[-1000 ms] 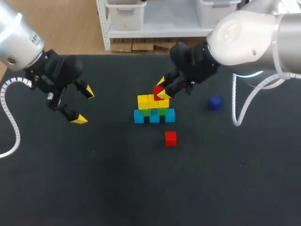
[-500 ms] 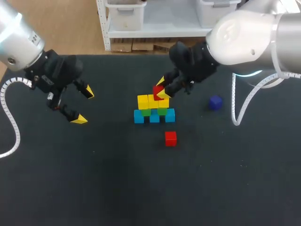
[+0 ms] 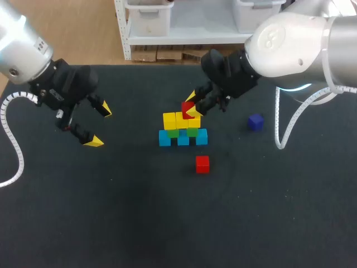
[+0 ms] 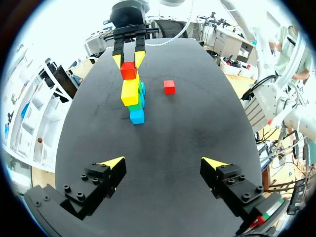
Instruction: Place the blue cubes, place green cubes on the blue cubes, place the yellow cubes on the green cubes, then place the red cubes on the yellow cubes, and place purple cube on the red cubes.
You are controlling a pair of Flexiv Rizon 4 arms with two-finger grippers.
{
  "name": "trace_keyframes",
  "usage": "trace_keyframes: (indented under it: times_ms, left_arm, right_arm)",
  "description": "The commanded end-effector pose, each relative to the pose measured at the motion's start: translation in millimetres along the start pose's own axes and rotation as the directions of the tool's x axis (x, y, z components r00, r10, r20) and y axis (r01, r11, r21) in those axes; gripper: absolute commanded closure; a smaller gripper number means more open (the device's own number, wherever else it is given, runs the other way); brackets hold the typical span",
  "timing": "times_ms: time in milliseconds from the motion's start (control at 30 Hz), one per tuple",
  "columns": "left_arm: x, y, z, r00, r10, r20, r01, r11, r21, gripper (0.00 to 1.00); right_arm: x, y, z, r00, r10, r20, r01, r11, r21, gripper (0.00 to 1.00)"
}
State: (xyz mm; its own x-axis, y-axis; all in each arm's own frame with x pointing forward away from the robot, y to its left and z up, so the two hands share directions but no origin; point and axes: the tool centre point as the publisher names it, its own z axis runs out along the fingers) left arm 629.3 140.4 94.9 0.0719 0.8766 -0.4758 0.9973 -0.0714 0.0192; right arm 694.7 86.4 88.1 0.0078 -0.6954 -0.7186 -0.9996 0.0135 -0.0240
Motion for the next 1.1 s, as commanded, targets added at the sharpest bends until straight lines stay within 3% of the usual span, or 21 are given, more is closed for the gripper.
trace_keyframes:
  times_ms: [33,600,767,1100]
  left_arm:
    - [1.6,-0.7,-0.3,1.0,0.004,0.005,-0.004,1.0,-0.002,0.0]
    - [1.6,-0.7,-0.3,1.0,0.004,0.005,-0.004,1.0,-0.002,0.0]
    - [1.6,-0.7,-0.3,1.0,0.004,0.005,-0.004,1.0,-0.002,0.0]
    - [1.6,-0.7,-0.3,1.0,0.004,0.005,-0.004,1.0,-0.002,0.0]
  right_arm:
    - [0.0,-0.8,0.4,1.0,0.002,0.0,-0.002,1.0,-0.001,0.93]
    - [2.3,-2.4,-1.1,1.0,0.008,-0.001,-0.008,1.0,0.003,0.78]
    - [3.0,-2.5,-0.9,1.0,0.011,-0.001,-0.011,1.0,0.001,0.64]
    - [2.8,-2.9,0.7,1.0,0.012,0.001,-0.012,1.0,-0.003,0.62]
